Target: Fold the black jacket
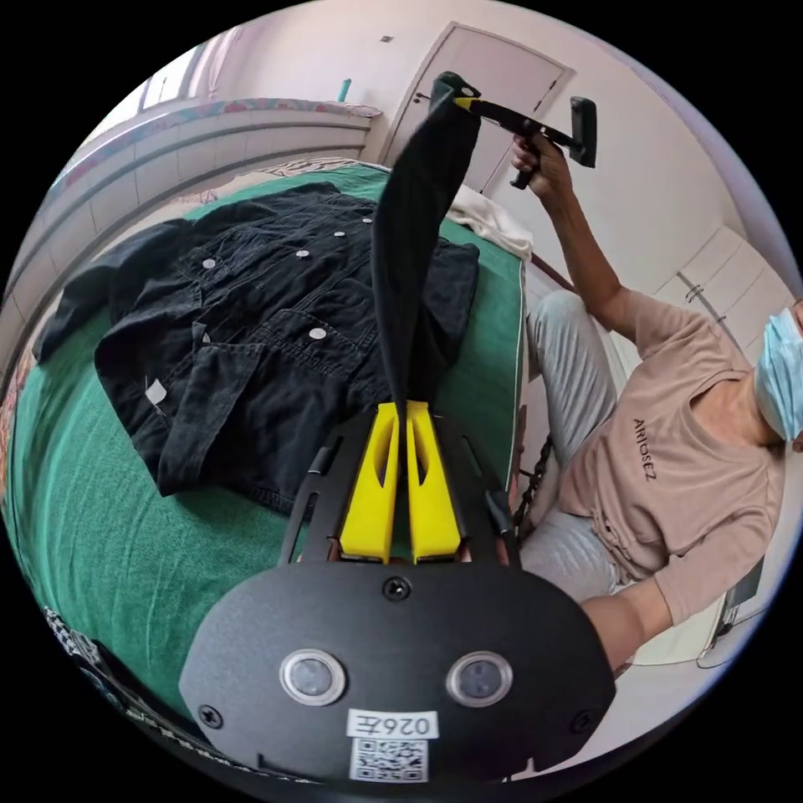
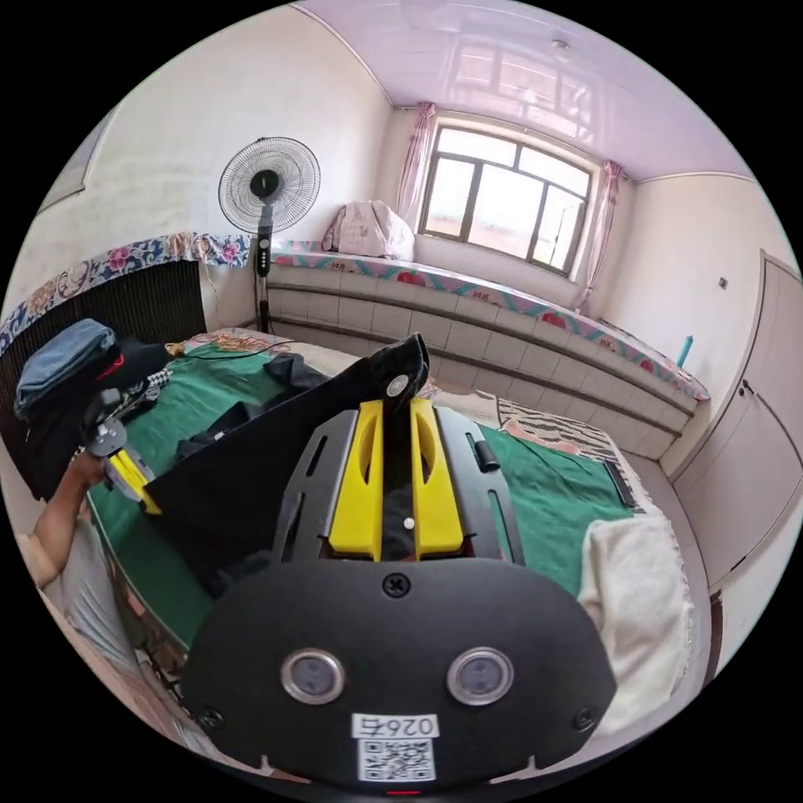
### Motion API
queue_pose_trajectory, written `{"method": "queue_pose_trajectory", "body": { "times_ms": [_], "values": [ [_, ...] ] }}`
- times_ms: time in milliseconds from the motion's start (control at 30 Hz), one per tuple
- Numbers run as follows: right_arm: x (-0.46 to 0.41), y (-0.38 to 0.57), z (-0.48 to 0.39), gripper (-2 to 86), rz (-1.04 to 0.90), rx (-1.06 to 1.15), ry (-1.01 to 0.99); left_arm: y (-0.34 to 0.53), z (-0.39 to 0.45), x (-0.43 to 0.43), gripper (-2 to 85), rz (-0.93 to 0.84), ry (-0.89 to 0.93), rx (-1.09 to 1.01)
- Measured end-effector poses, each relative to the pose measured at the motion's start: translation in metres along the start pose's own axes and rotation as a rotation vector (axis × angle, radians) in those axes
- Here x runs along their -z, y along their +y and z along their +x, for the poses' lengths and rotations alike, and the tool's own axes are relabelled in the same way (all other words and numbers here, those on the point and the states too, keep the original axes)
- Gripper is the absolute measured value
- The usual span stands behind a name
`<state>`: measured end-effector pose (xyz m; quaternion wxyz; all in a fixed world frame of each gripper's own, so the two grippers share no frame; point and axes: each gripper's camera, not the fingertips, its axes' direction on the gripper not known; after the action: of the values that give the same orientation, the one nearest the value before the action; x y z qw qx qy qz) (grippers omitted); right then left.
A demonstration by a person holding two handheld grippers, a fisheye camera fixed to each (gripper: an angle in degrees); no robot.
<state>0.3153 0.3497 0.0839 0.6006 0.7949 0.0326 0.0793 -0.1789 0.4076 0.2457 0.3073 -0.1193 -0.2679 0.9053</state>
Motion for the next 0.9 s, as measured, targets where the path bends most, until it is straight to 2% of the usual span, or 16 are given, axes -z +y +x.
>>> {"method": "queue_pose_trajectory", "body": {
  "times_ms": [100,133,200,333,500,567,633,700,800,900],
  "values": [
    [-0.118,-0.012,0.033,5.6,-0.132,-0.025,-0.018,0.001,-0.028,0.001,-0.7,0.01,0.036,0.113],
    [-0.168,-0.008,0.048,7.9,-0.262,-0.038,-0.046,0.004,-0.037,0.004,-0.8,0.014,0.03,0.152],
    [-0.201,0.006,0.064,10.1,-0.346,-0.063,-0.062,0.01,-0.045,0.013,-0.8,0.054,0.018,0.179],
    [-0.163,0.061,0.067,10.1,-0.259,-0.022,-0.134,0.018,-0.049,0.032,-0.8,0.109,-0.026,0.2],
    [-0.12,0.152,0.046,7.6,-0.355,0.113,-0.283,0.008,-0.037,0.035,-0.8,0.131,-0.106,0.132],
    [-0.103,0.203,0.039,7.2,-0.422,0.127,-0.393,0.0,-0.037,0.025,-0.9,0.073,-0.116,0.136],
    [-0.092,0.239,0.042,7.0,-0.476,0.12,-0.466,-0.009,-0.044,-0.004,-0.8,-0.131,-0.096,0.152],
    [-0.085,0.272,0.052,6.8,-0.529,0.108,-0.512,-0.011,-0.049,-0.015,-0.7,-0.19,-0.115,0.185],
    [-0.071,0.312,0.073,6.2,-0.568,0.109,-0.531,-0.006,-0.054,0.003,-0.7,-0.14,-0.111,0.229],
    [-0.045,0.329,0.075,6.1,-0.553,0.175,-0.583,0.015,-0.063,0.033,-0.8,-0.002,-0.145,0.343]
  ]
}}
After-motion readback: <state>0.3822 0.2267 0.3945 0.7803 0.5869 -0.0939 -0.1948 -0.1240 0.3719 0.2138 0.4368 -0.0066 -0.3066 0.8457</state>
